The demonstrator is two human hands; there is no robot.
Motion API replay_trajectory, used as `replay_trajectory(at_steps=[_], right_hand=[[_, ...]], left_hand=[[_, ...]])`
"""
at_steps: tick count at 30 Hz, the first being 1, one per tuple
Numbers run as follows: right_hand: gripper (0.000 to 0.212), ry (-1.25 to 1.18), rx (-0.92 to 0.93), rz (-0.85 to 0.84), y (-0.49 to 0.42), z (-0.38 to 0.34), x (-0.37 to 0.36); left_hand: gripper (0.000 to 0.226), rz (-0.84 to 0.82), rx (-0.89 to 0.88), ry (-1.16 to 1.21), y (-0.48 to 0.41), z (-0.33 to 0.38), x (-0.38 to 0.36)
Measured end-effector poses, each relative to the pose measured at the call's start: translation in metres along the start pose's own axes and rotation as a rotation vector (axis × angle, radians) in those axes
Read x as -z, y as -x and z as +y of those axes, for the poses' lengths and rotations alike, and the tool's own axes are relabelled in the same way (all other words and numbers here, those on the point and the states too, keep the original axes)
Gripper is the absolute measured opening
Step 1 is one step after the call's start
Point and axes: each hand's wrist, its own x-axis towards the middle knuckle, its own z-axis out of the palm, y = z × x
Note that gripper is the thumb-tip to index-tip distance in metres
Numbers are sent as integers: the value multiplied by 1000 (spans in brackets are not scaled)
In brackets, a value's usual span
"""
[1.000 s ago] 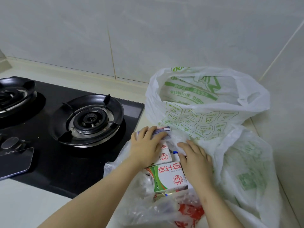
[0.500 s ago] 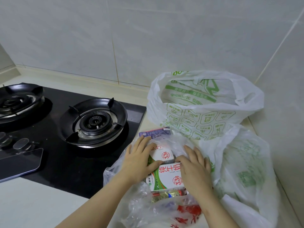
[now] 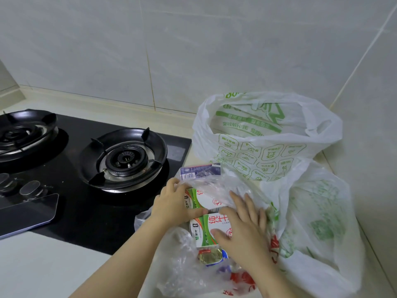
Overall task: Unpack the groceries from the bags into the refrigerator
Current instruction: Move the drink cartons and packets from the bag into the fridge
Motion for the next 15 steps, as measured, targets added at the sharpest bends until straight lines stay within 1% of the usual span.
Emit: replay_trajectory(at_steps=[2, 3, 4, 6, 8, 10, 12, 13, 15], right_hand=[[50, -12, 96, -40, -1, -4, 1], [59, -32, 120, -75, -3, -6, 3], [71, -61, 124, -123, -5, -5, 4], [91, -102, 113, -283, -6, -4, 9], [100, -90, 133, -367, -7, -2, 14], [97, -67, 140, -412, -7, -1, 15], [93, -58, 138, -398, -6, -1, 16], [91, -60, 132, -384, -6, -2, 15], [87, -71, 111, -376, -5, -2, 15]], left_hand=[[85, -48, 29, -31, 0, -3, 2], [85, -55, 30, -29, 0, -5, 3], [85, -55, 29, -11, 1, -6, 2], [84, -48, 32, 45, 2, -9, 1], [84, -37, 27, 86, 3, -9, 0], [84, -12, 16, 108, 5, -9, 0], [84, 27, 22, 50, 9, -5, 1], [83, 73, 21, -35, 13, -3, 2], [79, 257, -25, -251, 18, -1, 0]])
